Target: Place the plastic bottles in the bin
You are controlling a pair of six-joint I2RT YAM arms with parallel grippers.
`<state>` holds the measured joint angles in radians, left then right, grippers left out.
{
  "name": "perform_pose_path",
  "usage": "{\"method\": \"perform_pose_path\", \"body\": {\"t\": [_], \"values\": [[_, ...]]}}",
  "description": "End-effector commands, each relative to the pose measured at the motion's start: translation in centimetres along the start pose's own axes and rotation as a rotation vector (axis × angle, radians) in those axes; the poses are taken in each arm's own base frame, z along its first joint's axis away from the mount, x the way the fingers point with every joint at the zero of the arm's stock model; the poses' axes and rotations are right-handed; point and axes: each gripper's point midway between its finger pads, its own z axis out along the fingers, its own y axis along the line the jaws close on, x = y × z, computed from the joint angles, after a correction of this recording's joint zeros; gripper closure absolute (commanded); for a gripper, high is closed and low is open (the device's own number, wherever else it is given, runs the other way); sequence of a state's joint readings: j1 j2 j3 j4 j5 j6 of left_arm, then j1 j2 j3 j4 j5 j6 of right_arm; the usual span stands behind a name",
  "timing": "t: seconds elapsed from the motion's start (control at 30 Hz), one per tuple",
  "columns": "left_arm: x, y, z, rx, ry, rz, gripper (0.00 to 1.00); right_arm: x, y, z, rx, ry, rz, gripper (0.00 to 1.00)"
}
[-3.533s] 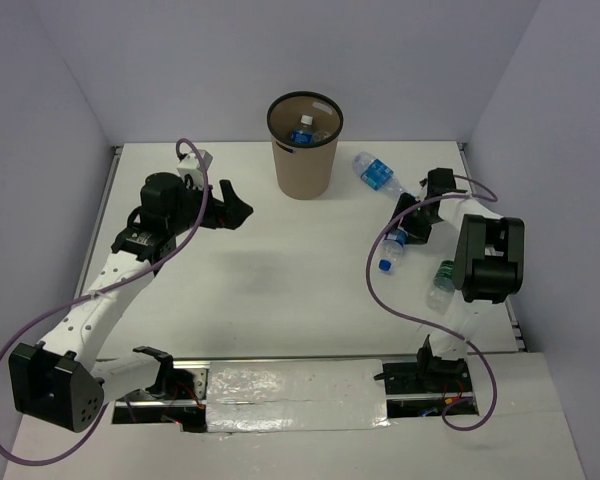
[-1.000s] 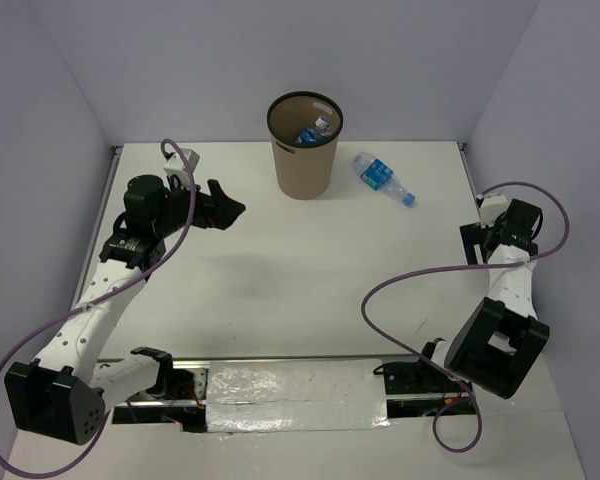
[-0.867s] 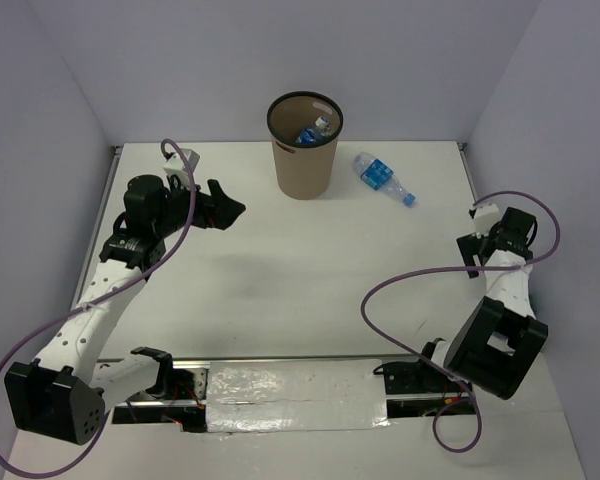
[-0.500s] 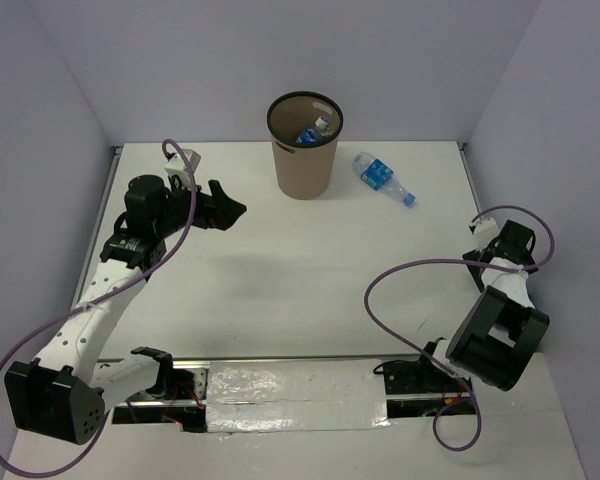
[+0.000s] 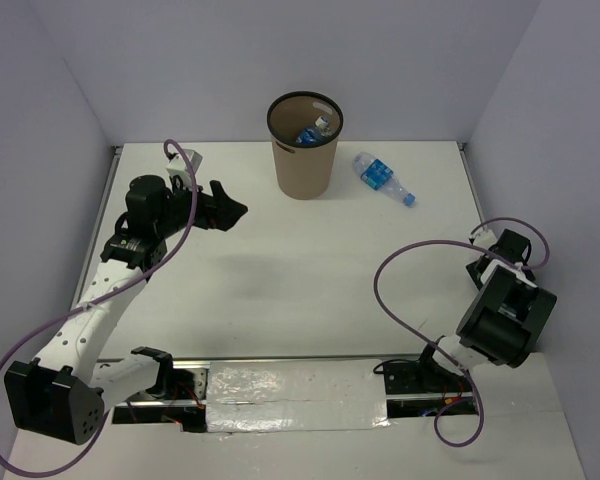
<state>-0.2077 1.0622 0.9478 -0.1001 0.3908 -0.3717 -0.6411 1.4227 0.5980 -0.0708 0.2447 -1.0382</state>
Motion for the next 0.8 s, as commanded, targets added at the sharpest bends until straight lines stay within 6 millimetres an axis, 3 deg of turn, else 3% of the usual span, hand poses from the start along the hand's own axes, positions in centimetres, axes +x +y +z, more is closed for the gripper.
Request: {"method": "perform_pose_path", "body": {"t": [0.0, 0.13, 0.23, 0.27, 0.33, 0.4, 0.47, 0.5, 0.57, 0.6, 0.63, 0.7, 0.73, 0.77], "values": [[-1.1, -0.8, 0.0, 0.032, -0.039, 0.026, 0.01, 1.3, 0.5, 1.1, 0.015, 0.040, -0.007, 0.15], [-1.1, -0.9, 0.0, 0.034, -0.038, 0.027, 0.01, 1.7, 0.0, 1.7, 0.048, 0.043, -0.009, 0.22], [-1.1, -0.8, 0.1, 0.032, -0.037, 0.028, 0.01, 1.8, 0.1, 1.1, 0.042, 0.035, -0.013, 0.44], [-1.0, -0.9, 0.1, 0.033, -0.037, 0.028, 0.00, 1.5, 0.3, 0.9, 0.030, 0.017, -0.007, 0.56], [-1.0, -0.8, 0.1, 0.032, -0.034, 0.025, 0.00, 1.3, 0.5, -0.3, -0.001, -0.004, -0.001, 0.71], [-1.0, -0.8, 0.1, 0.033, -0.036, 0.026, 0.01, 0.2, 0.4, -1.4, -0.035, -0.057, 0.019, 0.78], [-1.0, -0.9, 0.1, 0.034, -0.036, 0.027, 0.00, -0.2, 0.9, -3.4, -0.091, -0.086, 0.028, 0.84], [-1.0, -0.9, 0.1, 0.036, -0.035, 0.026, 0.00, -1.6, 0.0, -4.8, -0.093, -0.158, 0.039, 0.85], [-1.1, -1.0, 0.0, 0.036, -0.037, 0.027, 0.01, -3.0, 0.4, -7.3, -0.172, -0.212, 0.046, 0.86], [-1.0, -0.9, 0.0, 0.036, -0.036, 0.027, 0.00, -4.6, 0.4, -9.0, -0.203, -0.299, 0.048, 0.87], [-1.1, -1.0, 0.0, 0.038, -0.038, 0.028, 0.00, -4.8, 1.6, -10.4, -0.274, -0.313, 0.044, 0.87], [-1.2, -1.1, -0.1, 0.038, -0.043, 0.032, 0.00, -8.3, 0.9, -14.2, -0.298, -0.443, 0.026, 0.87], [-1.2, -1.0, -0.1, 0.035, -0.044, 0.034, 0.00, -9.6, 2.1, -16.0, -0.372, -0.503, 0.014, 0.87], [-1.3, -1.0, -0.2, 0.035, -0.045, 0.037, 0.01, -11.6, 1.3, -18.3, -0.374, -0.572, 0.030, 0.87]]}}
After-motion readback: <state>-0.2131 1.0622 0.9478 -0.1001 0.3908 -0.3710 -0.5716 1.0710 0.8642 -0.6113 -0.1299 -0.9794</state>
